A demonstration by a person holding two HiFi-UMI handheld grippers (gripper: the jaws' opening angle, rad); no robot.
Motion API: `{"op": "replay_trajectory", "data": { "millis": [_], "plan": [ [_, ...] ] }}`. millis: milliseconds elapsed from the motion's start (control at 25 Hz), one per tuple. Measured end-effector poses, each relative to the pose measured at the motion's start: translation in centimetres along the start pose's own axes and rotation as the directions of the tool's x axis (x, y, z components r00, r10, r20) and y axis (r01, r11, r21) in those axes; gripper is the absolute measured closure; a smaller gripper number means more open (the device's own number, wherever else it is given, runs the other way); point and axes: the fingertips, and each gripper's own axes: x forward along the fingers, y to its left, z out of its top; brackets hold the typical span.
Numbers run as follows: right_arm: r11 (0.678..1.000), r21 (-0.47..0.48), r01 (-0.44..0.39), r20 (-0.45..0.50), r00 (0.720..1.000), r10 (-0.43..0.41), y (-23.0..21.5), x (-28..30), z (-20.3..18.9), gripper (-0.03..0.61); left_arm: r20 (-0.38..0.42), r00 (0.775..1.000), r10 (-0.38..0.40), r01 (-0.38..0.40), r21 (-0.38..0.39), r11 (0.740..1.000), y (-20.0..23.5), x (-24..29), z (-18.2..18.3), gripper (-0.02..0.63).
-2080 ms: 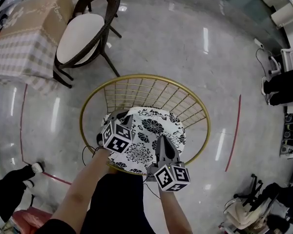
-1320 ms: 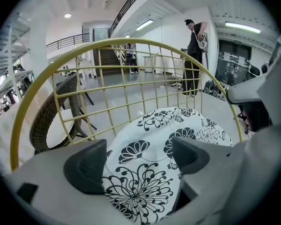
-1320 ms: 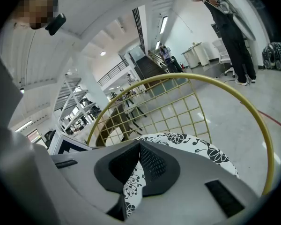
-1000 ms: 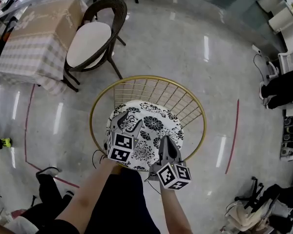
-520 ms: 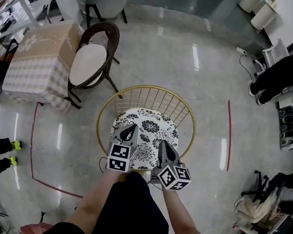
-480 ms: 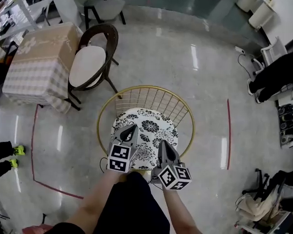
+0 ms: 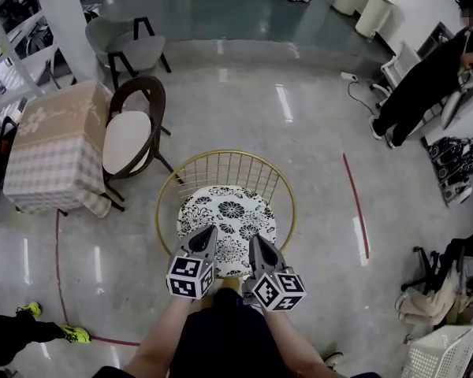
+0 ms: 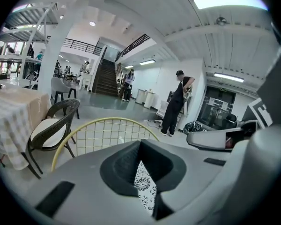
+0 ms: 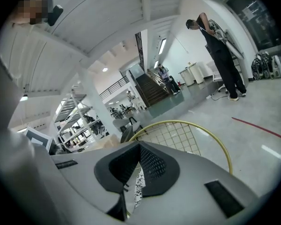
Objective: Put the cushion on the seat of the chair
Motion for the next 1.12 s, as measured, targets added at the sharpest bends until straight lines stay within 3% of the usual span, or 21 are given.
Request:
{"op": "replay_trajectory", "data": {
  "millis": [400, 1120],
  "plan": [
    [0.999, -0.046, 0.023, 0.1, 0.995, -0.018, 2.4, -4.5, 1.9, 0.578, 0.055, 0.997, -0.058, 0.056, 0.037, 0.998, -2.5, -4.9, 1.0, 0.594],
    [0.997, -0.077, 0.0, 0.148, 0.989, 0.012, 5.3, -8.7, 1.3, 0.58, 0.081, 0.991, -0.103, 0.097, 0.07, 0.993, -5.8, -8.6, 0.3, 0.594]
  ]
}}
